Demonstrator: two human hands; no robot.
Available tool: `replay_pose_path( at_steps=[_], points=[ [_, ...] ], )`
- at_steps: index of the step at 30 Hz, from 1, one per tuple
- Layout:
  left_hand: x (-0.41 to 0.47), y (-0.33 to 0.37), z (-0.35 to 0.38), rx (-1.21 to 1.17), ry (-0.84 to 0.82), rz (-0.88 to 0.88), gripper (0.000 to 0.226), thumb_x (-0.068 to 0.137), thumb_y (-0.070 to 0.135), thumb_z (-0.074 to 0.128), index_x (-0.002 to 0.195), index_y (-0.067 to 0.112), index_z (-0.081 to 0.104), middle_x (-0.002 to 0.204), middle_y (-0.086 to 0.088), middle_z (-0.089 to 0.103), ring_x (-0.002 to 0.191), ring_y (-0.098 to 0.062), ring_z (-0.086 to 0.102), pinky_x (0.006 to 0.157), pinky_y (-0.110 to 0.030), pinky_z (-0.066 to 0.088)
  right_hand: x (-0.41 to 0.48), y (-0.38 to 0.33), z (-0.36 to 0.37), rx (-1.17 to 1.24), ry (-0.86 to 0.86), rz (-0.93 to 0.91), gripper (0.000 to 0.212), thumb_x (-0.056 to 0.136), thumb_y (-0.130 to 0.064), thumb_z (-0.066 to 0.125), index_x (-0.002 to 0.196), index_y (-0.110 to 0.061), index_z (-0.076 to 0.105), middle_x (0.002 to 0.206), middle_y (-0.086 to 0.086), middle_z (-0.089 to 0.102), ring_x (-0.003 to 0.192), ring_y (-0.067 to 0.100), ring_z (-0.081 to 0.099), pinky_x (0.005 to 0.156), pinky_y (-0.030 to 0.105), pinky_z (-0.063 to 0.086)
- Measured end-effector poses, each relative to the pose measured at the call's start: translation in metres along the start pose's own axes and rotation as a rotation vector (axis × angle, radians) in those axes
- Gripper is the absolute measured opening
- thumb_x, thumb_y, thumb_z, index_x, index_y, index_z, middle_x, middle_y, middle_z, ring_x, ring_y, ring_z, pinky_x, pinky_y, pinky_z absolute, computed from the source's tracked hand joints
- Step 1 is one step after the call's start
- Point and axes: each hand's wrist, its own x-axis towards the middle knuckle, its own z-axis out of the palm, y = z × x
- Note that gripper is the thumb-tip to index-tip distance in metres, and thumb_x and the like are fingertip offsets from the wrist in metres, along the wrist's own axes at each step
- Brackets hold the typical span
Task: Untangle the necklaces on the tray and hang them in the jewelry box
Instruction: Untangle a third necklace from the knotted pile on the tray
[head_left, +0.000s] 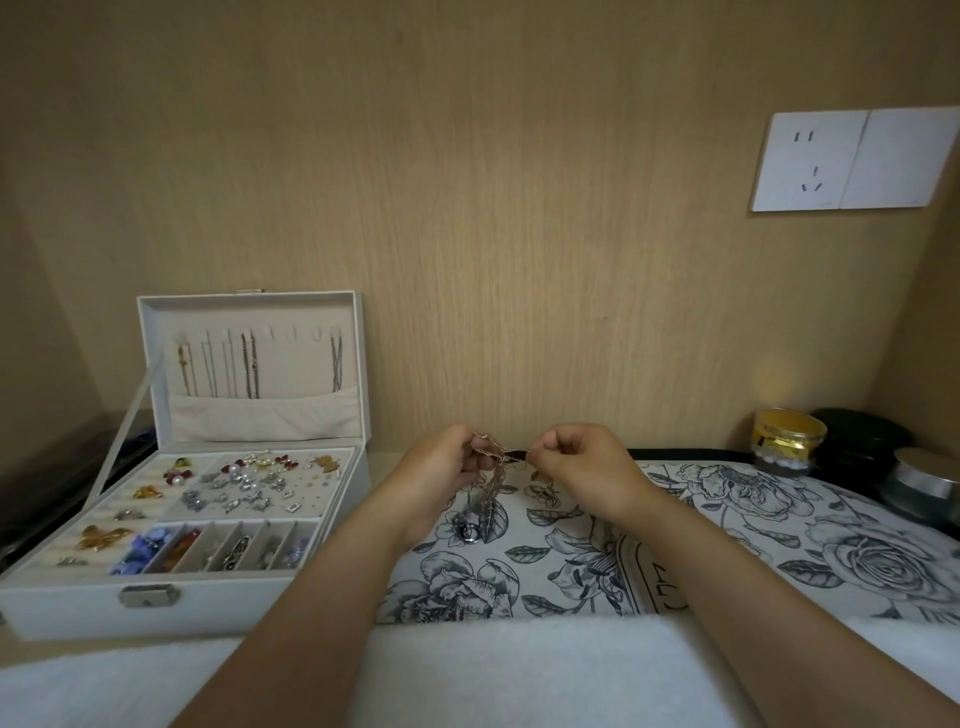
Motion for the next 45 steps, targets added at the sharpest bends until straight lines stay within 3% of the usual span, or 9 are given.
replay_pose_path(
  at_steps=[5,11,16,24,29,33,38,41,45],
  points=[
    [0.003,-0.004,-0.010,-0.148,-0.112,-0.062,0.022,0.103,0.023,0.034,0.104,0.012,0.053,0.085,0.001,0.066,0.085,-0.015,0.060,0.102,-0.036,0.044,0.000,-0.005,-0.003,0.092,0.052,0.050,0.020,0.091,-0.018,0.065,0.083,0.001,0.067,0.061,-0.007,0.053,0.052,0.002,0.048,0.056,0.016,0.042],
    [0.007,-0.007,-0.007,-0.074,-0.050,-0.093,0.045,0.098,0.055,0.041,0.088,0.014,0.056,0.076,0.001,0.060,0.073,-0.015,0.057,0.100,-0.037,0.050,-0.002,-0.016,-0.007,0.322,-0.005,0.132,0.016,0.093,-0.012,0.058,0.077,-0.015,0.059,0.052,-0.006,0.035,0.044,0.011,0.026,0.045,0.024,0.018],
    [0.005,0.002,-0.007,-0.053,-0.042,-0.030,0.058,0.079,0.072,0.053,0.092,0.016,0.063,0.076,0.002,0.057,0.074,-0.013,0.054,0.089,-0.034,0.050,-0.001,-0.008,-0.003,0.161,-0.014,0.095,0.014,0.093,-0.017,0.064,0.085,-0.006,0.068,0.051,-0.010,0.050,0.041,0.001,0.043,0.043,0.015,0.036],
    [-0.004,0.016,-0.001,0.168,0.077,0.225,0.030,0.094,0.042,0.062,0.079,0.016,0.066,0.066,0.006,0.064,0.067,-0.011,0.058,0.074,-0.024,0.051,-0.004,-0.004,0.001,-0.023,-0.141,-0.045,0.021,0.080,-0.008,0.081,0.093,-0.019,0.069,0.096,-0.002,0.070,0.088,0.007,0.066,0.078,0.019,0.051],
    [-0.005,0.012,0.005,-0.135,0.057,0.150,0.019,0.092,0.028,0.066,0.092,0.009,0.069,0.080,0.001,0.075,0.073,-0.013,0.070,0.081,-0.031,0.057,-0.008,-0.011,-0.001,0.150,-0.335,0.028,0.008,0.088,-0.010,0.073,0.095,-0.014,0.073,0.068,-0.002,0.064,0.053,0.009,0.049,0.051,0.020,0.038],
    [-0.004,0.008,0.002,-0.242,0.035,0.113,0.022,0.092,0.026,0.065,0.102,0.007,0.069,0.098,-0.004,0.077,0.093,-0.018,0.074,0.086,-0.033,0.055,-0.008,-0.011,-0.004,0.091,-0.312,0.028,0.011,0.087,-0.018,0.076,0.096,-0.013,0.078,0.077,-0.005,0.075,0.069,0.000,0.066,0.075,0.020,0.049],
    [-0.005,-0.005,-0.003,0.453,0.010,0.174,0.019,0.101,0.025,0.052,0.103,0.020,0.071,0.100,0.007,0.074,0.093,-0.009,0.069,0.084,-0.024,0.054,-0.007,-0.010,-0.020,0.010,-0.238,0.051,0.012,0.095,-0.017,0.067,0.098,-0.009,0.076,0.056,-0.018,0.066,0.050,-0.011,0.059,0.051,0.004,0.040],
    [-0.003,-0.012,-0.006,0.778,-0.035,0.218,0.016,0.097,0.022,0.059,0.100,0.026,0.074,0.100,0.012,0.071,0.095,-0.004,0.064,0.089,-0.026,0.052,-0.003,-0.002,-0.026,-0.172,-0.159,0.034,0.012,0.092,-0.023,0.070,0.085,-0.019,0.079,0.080,-0.014,0.075,0.076,-0.007,0.068,0.075,0.017,0.049],
    [-0.005,-0.009,-0.010,0.872,-0.124,0.136,0.017,0.079,0.046,0.076,0.090,0.034,0.073,0.091,0.014,0.070,0.085,-0.001,0.063,0.080,-0.024,0.051,0.001,0.011,-0.029,-0.422,-0.052,0.051,0.019,0.092,-0.032,0.067,0.079,-0.021,0.076,0.077,-0.013,0.071,0.077,0.005,0.067,0.079,0.029,0.056]
  ],
)
